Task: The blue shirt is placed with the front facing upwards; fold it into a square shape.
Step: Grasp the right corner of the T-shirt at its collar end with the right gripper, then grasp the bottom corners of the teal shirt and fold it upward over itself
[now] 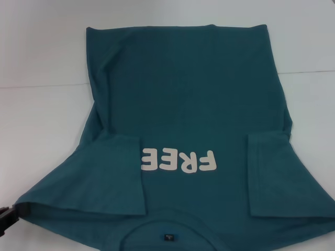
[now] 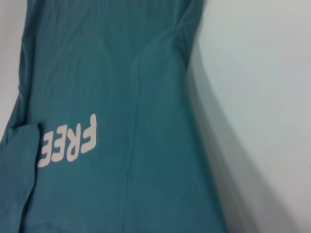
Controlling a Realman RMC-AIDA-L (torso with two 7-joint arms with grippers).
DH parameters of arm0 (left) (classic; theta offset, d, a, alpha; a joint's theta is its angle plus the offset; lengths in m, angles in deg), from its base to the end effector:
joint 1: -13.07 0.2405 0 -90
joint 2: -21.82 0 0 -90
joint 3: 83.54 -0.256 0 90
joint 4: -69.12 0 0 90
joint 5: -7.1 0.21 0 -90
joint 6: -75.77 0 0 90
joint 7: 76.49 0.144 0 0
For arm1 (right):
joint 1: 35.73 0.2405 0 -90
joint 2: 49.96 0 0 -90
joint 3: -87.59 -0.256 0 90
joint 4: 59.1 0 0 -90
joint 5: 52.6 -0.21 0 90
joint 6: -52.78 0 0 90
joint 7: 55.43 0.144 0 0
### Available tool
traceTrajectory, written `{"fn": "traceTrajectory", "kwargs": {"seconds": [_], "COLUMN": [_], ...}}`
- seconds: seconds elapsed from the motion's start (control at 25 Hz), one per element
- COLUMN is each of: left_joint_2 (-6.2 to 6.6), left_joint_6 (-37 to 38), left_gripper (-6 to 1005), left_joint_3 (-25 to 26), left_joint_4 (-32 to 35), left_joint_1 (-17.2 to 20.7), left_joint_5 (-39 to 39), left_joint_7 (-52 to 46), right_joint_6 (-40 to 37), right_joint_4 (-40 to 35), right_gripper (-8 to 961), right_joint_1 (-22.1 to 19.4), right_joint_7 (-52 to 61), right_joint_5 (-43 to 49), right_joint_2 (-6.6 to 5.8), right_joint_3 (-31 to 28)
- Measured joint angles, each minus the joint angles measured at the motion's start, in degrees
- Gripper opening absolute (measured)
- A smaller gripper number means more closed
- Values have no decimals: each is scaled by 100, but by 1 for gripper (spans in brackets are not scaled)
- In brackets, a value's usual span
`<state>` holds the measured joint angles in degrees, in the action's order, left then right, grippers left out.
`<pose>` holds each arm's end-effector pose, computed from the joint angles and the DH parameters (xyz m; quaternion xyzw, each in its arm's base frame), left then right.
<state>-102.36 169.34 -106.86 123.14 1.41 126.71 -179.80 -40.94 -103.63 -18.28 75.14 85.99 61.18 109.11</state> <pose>-0.3507 0.2384 0.0490 -0.7893 -0.5002 -0.2726 0.2293 0.3972 0.2421 0.0922 -0.6718 0.7065 0.1478 0.1665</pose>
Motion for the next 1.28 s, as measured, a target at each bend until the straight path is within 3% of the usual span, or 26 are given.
{"fn": "traceTrajectory", "kwargs": {"seconds": [0.6,1.28], "left_joint_2": [-21,-39], "left_joint_6": [396,1081], "left_gripper": [27,27], "left_joint_3": [172,446], "left_joint_4": [-59,-111], "left_joint_1": [172,360], "left_joint_5": [2,15], "left_joint_7": [31,-4], "right_joint_6": [-439,-1025], "right_joint_4": [215,212], "right_gripper": [8,19], "right_joint_1": [-292,-388], "right_joint_7": [-333,-484], "right_joint_5": [5,-7], "right_joint_2": [61,-40], "right_joint_3": [-175,-917]}}
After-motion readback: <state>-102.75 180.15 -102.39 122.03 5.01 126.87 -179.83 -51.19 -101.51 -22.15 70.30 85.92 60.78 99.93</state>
